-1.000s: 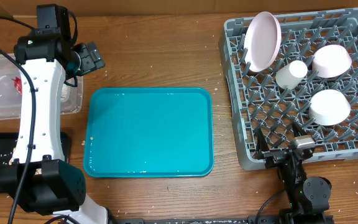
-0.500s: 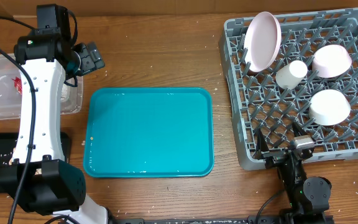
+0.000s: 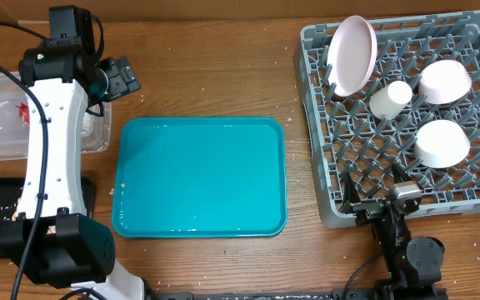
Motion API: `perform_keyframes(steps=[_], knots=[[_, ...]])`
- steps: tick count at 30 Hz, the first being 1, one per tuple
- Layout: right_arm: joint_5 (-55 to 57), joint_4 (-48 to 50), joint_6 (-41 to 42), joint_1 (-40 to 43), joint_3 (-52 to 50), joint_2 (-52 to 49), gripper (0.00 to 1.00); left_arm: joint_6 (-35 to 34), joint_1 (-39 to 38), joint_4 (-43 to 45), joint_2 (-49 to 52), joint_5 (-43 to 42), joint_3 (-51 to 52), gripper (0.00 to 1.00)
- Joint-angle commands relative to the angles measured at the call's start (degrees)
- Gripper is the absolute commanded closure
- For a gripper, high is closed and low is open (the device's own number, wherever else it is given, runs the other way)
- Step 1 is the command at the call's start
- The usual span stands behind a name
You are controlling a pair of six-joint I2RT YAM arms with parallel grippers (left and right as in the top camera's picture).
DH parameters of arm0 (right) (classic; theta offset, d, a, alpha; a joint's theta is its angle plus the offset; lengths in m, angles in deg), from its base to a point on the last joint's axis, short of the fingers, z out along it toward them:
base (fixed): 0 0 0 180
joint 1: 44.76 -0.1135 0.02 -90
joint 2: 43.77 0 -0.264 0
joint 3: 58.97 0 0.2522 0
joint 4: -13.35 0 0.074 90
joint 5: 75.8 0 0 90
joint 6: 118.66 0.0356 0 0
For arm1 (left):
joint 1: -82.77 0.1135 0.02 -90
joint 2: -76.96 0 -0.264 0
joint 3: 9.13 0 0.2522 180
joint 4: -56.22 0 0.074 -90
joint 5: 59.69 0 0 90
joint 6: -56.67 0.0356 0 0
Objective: Sort waste into correct bins and load items into the dishwasher
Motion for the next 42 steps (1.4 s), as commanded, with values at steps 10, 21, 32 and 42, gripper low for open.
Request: perform_keyframes(steps=[10, 21, 32, 42], knots=[[-0.09, 0.24, -0.17, 0.11, -0.59, 0.68, 0.00, 2.82, -0.39, -3.30, -0.35, 1.84, -0.50, 0.00], [-0.09, 0.24, -0.17, 0.11, -0.59, 0.68, 0.00, 2.36, -0.39, -7.91, -7.06, -0.90, -0.35, 0.00], [-0.09, 0.24, -0.17, 0.11, -0.59, 0.68, 0.00, 7.91, -2.05, 5.77, -20.76, -5.81, 19.19, 0.00], [-0.09, 0.24, -0.17, 0.11, -0.59, 0.68, 0.00, 21.75, -2.36, 39.74, -36.94, -22.36, 53.99, 0.00]])
